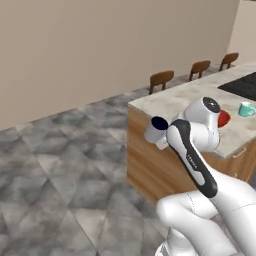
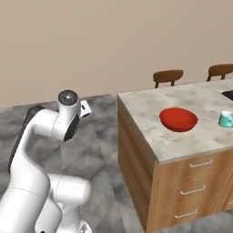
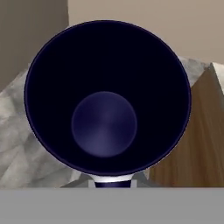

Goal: Clear the mugs and bowl far away from the sink.

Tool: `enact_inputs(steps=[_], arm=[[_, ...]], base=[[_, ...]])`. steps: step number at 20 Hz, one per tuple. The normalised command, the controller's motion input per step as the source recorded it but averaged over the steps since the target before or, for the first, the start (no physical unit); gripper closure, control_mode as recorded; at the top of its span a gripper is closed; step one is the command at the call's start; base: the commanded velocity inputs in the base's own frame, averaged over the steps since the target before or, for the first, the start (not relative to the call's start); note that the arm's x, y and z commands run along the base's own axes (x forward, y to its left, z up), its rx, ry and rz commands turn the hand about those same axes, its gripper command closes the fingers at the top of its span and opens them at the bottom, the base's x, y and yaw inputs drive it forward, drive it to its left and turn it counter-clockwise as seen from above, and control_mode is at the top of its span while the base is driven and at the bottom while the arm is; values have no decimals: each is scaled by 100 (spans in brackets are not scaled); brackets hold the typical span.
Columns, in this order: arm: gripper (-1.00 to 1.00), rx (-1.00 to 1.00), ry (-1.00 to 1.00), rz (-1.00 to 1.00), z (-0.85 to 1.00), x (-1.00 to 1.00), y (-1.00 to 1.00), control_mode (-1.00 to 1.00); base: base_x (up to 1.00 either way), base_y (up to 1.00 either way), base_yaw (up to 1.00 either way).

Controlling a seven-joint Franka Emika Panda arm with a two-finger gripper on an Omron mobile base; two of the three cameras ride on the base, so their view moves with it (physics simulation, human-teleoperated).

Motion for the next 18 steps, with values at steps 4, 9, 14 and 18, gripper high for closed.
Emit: enact_inputs(steps=[4,9,14,18], arm=[[100,0,0,0,0,0,0,100],[100,0,0,0,0,0,0,100],[100,0,0,0,0,0,0,100],[100,0,0,0,0,0,0,100]], base=[[100,100,-62],[91,92,-74],[61,73,-83],[50,67,-85]])
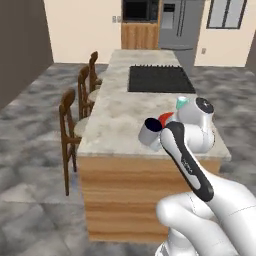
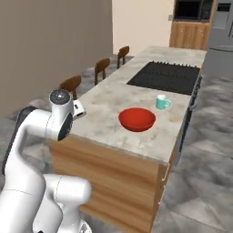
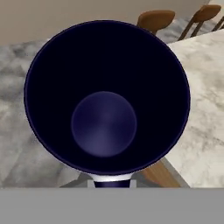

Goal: Clear the mugs and bowl far away from the sink.

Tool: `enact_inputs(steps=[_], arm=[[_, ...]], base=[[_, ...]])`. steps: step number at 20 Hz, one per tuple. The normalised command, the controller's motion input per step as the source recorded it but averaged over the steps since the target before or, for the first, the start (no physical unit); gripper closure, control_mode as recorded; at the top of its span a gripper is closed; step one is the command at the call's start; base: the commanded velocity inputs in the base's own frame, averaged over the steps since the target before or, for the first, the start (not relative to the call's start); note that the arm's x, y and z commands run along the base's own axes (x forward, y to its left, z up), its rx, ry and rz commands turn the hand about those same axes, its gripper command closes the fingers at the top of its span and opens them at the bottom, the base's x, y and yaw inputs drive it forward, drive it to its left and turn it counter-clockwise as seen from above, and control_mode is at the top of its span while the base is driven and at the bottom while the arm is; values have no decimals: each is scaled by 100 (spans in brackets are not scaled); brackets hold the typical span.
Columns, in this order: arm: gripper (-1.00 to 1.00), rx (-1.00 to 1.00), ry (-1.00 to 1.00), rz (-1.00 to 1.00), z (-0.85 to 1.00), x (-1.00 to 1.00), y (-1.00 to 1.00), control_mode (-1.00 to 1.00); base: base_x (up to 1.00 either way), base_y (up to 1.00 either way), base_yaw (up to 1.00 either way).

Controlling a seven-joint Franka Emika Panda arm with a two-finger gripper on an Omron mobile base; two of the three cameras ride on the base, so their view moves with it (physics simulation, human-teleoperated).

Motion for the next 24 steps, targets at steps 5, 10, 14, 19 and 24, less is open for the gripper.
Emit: enact_inputs(steps=[5,10,14,19,24], arm=[[100,0,0,0,0,0,0,100],[100,0,0,0,0,0,0,100],[100,0,0,0,0,0,0,100],[100,0,0,0,0,0,0,100],[100,0,0,0,0,0,0,100]], base=[[24,78,-81],[32,88,-78],[40,89,-74],[40,38,-19],[22,90,8]])
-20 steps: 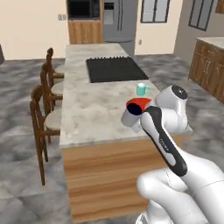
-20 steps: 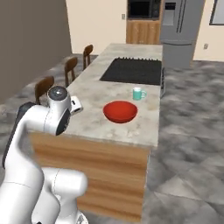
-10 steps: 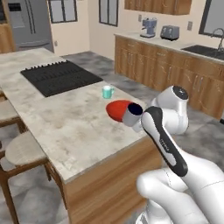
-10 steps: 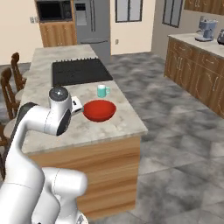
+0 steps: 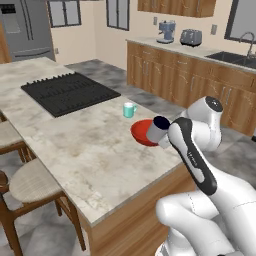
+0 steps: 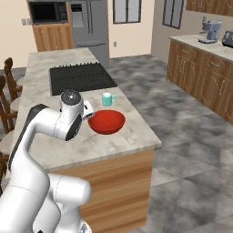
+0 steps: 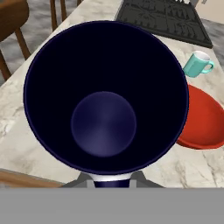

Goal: Clear the mugs and bowl far away from the sink.

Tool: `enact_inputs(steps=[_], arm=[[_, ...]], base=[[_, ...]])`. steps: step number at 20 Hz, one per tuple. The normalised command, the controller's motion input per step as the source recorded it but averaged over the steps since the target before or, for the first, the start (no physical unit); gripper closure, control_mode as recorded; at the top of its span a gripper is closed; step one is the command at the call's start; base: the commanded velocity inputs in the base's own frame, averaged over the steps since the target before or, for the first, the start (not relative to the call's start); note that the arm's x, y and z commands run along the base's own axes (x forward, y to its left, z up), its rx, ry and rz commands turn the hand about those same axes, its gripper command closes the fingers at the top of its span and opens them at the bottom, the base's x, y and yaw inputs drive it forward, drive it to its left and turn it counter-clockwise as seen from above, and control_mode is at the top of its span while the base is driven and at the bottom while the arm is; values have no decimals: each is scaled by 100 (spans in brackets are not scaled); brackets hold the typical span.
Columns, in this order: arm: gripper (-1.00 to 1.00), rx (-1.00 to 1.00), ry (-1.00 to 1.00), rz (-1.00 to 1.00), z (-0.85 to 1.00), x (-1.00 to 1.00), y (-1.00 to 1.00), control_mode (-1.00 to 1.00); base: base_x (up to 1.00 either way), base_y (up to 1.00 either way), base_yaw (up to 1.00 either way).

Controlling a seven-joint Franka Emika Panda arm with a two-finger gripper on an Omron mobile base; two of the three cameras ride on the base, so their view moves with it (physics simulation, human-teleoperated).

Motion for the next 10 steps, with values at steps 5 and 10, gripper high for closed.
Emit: enact_inputs(steps=[5,10], arm=[[100,0,0,0,0,0,0,100],[100,-2,1,2,-2,0,8,-100]], base=[[1,68,23],[-14,54,21]])
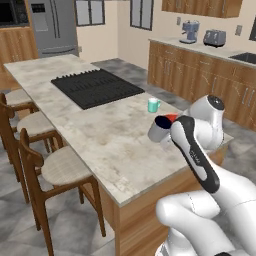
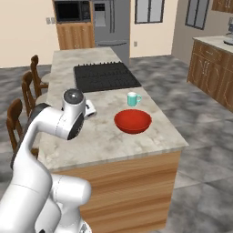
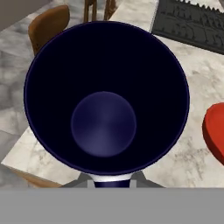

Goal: Clear the mugs and bowl far away from the sink.

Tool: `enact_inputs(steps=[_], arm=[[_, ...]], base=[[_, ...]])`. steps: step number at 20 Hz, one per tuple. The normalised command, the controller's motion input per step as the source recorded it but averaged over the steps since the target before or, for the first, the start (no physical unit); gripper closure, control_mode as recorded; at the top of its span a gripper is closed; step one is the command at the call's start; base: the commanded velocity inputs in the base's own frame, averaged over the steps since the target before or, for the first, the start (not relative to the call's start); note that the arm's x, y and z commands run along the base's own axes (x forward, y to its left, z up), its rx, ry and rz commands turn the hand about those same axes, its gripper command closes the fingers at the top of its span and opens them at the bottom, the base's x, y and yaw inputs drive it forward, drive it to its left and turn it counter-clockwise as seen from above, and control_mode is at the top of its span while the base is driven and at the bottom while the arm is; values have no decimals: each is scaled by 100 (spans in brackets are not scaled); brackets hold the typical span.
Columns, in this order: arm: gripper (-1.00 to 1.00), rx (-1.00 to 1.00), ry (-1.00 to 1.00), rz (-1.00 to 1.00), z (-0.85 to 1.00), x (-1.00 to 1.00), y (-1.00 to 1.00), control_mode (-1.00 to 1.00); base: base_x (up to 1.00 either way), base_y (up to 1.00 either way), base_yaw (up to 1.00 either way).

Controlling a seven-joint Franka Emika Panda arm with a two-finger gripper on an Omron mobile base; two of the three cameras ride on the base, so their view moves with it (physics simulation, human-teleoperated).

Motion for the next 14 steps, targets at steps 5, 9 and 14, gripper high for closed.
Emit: enact_inputs(steps=[5,9,14], arm=[[100,-10,6,2,-16,21,34,-100],[100,-10,14,0,-24,45,21,-100],[100,-4,15,0,-22,50,1,-100]], base=[[0,0,0],[0,0,0],[0,0,0]])
